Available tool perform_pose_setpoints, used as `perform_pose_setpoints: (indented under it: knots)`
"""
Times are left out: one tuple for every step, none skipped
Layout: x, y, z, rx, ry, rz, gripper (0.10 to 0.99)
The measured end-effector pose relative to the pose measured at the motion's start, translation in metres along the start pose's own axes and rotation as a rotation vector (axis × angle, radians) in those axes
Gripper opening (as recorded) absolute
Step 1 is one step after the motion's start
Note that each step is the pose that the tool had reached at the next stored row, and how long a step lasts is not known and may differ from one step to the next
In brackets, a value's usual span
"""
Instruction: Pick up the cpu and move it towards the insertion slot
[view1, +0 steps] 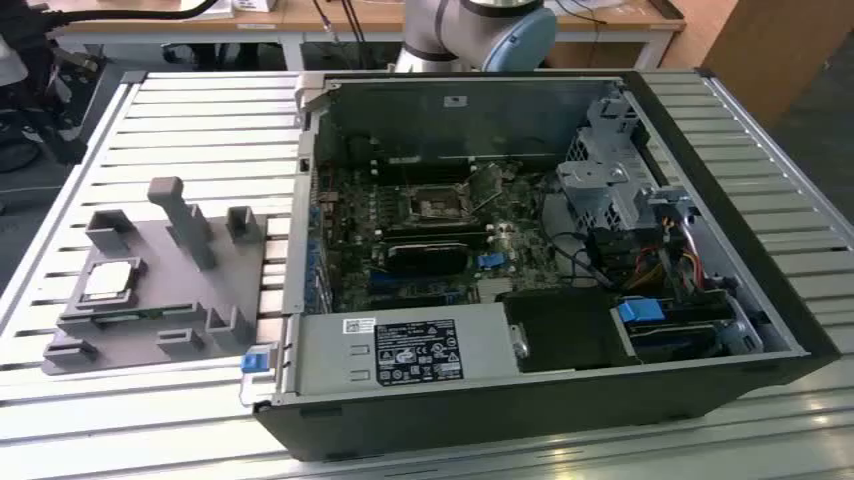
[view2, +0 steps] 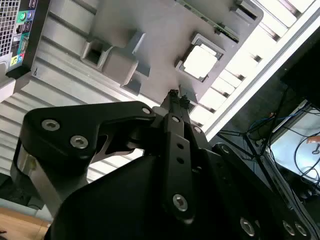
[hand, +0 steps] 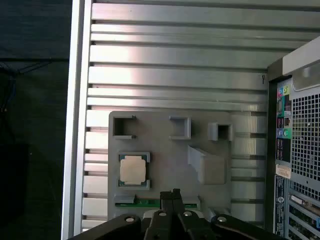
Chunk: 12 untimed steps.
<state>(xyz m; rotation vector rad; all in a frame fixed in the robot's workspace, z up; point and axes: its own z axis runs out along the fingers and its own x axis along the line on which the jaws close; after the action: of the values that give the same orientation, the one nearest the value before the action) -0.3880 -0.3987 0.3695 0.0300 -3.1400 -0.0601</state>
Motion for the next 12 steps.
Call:
perform_pose_setpoints:
  knots:
    - [0.0000,0.0000,0.0000,0.000,0.0000,0.000,0.106]
    - [0.0000,0.0000,0.0000,0.000,0.0000,0.000,0.106]
    - [0.0000,0.0000,0.0000,0.000,0.0000,0.000,0.106]
    - [0.0000,0.0000,0.0000,0.000,0.0000,0.000,0.106]
    - [0.0000,0.0000,0.0000,0.000,0.0000,0.000,0.106]
    - [0.0001,0.0000,0.0000,0.000,0.0000,0.000,0.106]
    - [0.0004,0.0000,-0.0001,0.000,0.0002,0.000,0.106]
    - [0.0009,0.0000,-0.0001,0.000,0.0001,0.000,0.106]
    - [0.0014,0.0000,0.0000,0.000,0.0000,0.000,0.106]
    - [0.0023,0.0001,0.0000,0.000,0.0000,0.000,0.106]
    - [0.0032,0.0001,0.0000,0.000,0.0000,0.000,0.106]
    - [0.0042,0.0001,0.0000,0.000,0.0001,0.000,0.106]
